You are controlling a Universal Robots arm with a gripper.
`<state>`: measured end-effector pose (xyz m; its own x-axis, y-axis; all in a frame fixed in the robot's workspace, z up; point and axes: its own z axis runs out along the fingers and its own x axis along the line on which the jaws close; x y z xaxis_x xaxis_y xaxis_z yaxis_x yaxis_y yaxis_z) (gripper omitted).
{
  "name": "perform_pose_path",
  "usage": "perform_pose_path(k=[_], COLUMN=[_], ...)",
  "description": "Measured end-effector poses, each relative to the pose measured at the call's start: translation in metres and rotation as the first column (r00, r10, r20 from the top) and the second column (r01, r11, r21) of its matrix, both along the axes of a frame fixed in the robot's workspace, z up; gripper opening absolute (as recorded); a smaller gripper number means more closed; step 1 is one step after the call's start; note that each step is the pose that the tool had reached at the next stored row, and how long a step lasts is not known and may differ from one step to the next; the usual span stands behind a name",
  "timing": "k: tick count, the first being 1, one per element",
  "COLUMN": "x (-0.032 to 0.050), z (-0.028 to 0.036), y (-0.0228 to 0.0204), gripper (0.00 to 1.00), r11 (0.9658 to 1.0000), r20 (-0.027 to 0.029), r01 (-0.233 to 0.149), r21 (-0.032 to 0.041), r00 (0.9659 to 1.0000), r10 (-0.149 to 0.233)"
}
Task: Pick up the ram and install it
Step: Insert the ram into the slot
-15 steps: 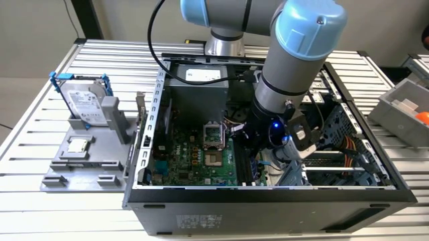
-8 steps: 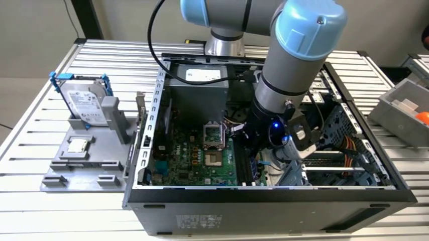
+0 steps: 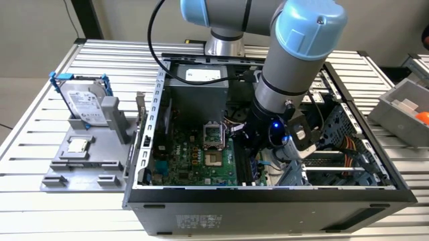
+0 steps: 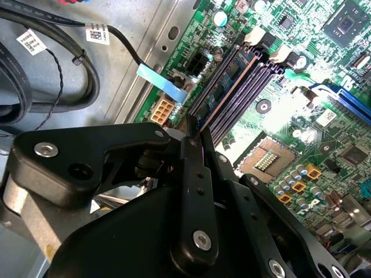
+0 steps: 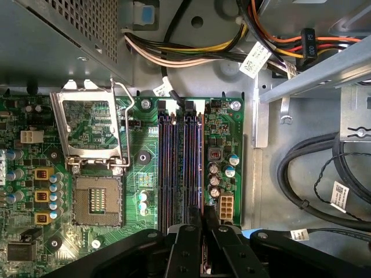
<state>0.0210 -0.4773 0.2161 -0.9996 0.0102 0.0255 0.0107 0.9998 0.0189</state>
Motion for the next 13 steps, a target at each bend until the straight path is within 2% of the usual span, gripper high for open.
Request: perform_pose_path(k=[13], x=[-0.0018], z=[0.0014], y=[-0.0001], gripper=[0.00], r11=[1.0000], r20=[0.0002], r01=[0.000], r21=[-0.0001], r00=[1.0000], r10=[0.000])
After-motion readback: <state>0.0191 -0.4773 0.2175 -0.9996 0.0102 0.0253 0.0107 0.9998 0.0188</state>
